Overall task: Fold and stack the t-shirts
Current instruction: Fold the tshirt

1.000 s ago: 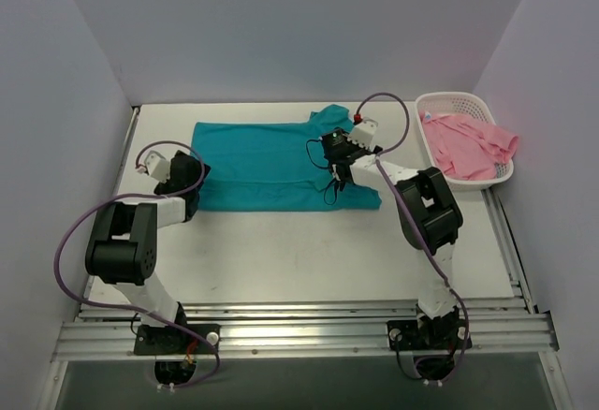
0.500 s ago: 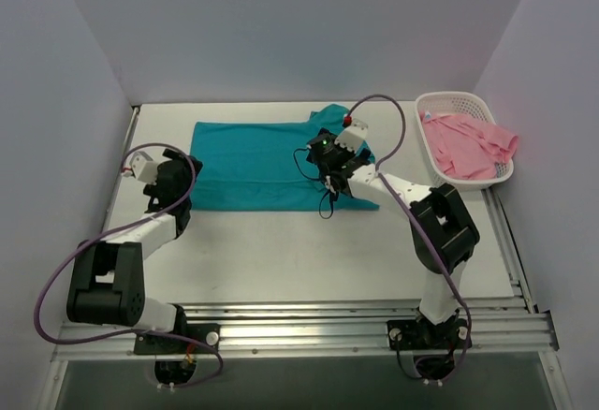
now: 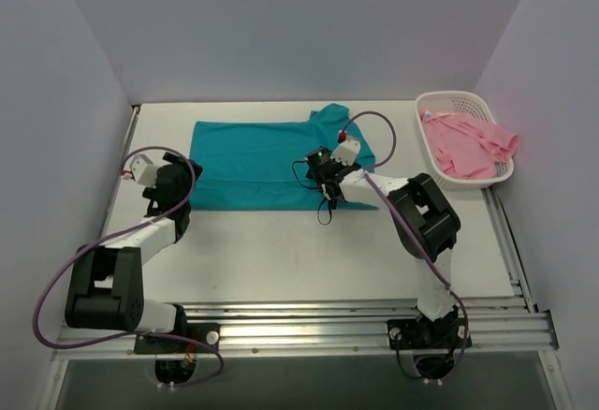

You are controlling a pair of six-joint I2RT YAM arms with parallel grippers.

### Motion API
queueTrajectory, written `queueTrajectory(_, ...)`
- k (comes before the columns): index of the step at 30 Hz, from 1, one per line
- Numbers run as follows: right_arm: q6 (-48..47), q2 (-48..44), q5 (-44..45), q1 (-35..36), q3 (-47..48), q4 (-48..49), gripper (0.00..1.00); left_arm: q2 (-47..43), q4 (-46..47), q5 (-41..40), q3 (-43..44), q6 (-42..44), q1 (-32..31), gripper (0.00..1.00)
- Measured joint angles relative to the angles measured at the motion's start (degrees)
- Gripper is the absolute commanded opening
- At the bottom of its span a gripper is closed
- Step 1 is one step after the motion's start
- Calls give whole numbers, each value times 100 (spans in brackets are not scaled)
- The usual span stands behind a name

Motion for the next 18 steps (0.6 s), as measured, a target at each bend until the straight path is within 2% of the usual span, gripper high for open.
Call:
queueTrajectory(8, 24, 160, -70, -131, 0, 160, 62, 31, 42, 46, -31, 11, 0, 92)
queueTrajectory(18, 26, 315, -70, -210, 87, 267, 61, 282, 129, 160, -31, 15, 0, 91)
